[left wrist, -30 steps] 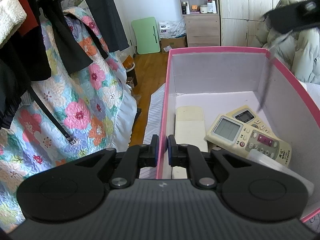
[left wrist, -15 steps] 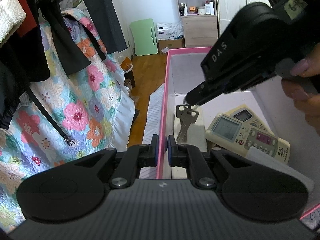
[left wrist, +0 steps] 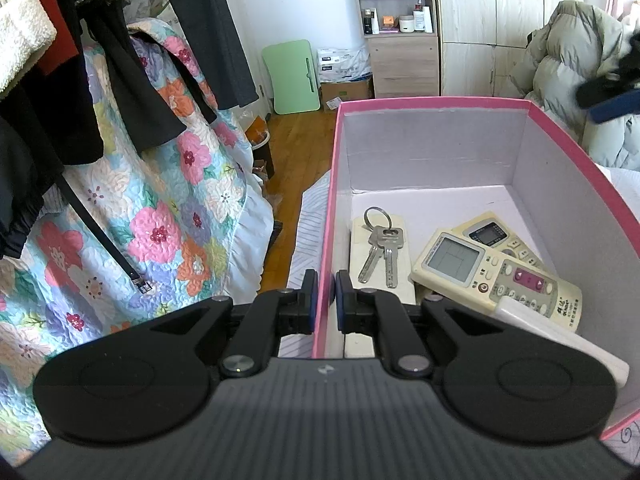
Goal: Organize rigid objects
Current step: 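Grasp the white charger block on the bedspread with the right gripper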
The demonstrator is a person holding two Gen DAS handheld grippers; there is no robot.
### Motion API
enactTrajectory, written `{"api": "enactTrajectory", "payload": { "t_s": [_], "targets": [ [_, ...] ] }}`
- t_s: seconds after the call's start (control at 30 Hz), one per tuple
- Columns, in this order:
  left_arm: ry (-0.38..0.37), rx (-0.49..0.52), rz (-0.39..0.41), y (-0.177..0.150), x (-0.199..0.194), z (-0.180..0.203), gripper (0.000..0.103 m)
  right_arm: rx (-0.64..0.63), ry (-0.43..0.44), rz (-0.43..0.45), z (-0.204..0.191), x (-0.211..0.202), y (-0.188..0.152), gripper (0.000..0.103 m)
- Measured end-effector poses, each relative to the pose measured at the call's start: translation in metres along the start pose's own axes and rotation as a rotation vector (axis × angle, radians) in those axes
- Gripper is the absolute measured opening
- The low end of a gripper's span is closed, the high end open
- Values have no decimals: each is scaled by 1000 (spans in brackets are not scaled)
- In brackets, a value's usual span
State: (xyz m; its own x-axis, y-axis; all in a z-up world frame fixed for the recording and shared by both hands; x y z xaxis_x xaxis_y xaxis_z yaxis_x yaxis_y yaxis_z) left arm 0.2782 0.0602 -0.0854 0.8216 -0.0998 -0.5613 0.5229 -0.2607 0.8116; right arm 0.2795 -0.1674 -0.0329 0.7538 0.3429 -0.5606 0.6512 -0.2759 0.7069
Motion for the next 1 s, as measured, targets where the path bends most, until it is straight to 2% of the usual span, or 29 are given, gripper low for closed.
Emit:
{"api": "enactTrajectory", "payload": {
  "t_s": [0.1, 0.23, 0.37, 0.47, 0.57, 0.73, 1.0],
  "targets": [
    [-1, -4, -4, 0, 0, 0, 8, 36, -85, 9, 42, -16, 1, 46],
    [6, 3, -8, 0, -1, 2, 9, 82, -173, 17, 88, -31, -5, 53],
    [12, 9, -11, 1, -1, 2, 9, 115, -258, 22, 123, -28, -12, 59],
    [15, 9, -12, 1, -1, 2, 9, 145, -281, 3, 144, -12, -19, 67],
    [17, 10, -14, 1, -1, 3, 9, 212, -300, -34, 164, 14, -30, 67],
    [20, 17, -19, 0, -1, 3, 9, 315, -270, -55, 180, 46, -36, 69],
    [21, 19, -21, 0, -1, 2, 9, 108, -403, -43, 166, 73, -29, 71]
  ]
}}
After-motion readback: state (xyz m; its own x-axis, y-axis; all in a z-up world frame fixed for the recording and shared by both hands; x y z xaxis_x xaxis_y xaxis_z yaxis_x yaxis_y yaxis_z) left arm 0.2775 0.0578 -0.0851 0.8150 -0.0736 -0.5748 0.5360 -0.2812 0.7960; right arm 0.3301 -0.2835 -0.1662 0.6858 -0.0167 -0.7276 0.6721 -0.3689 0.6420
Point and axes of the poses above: each gripper's, at about its wrist camera, not at the fingertips, and x roughly the way its jaws point, z to its right, y to its top, the point moved 9 cm from there along x, roughly the way its jaws point, and after that the axes turned 7 degrees about z, right-handed, at the moved point
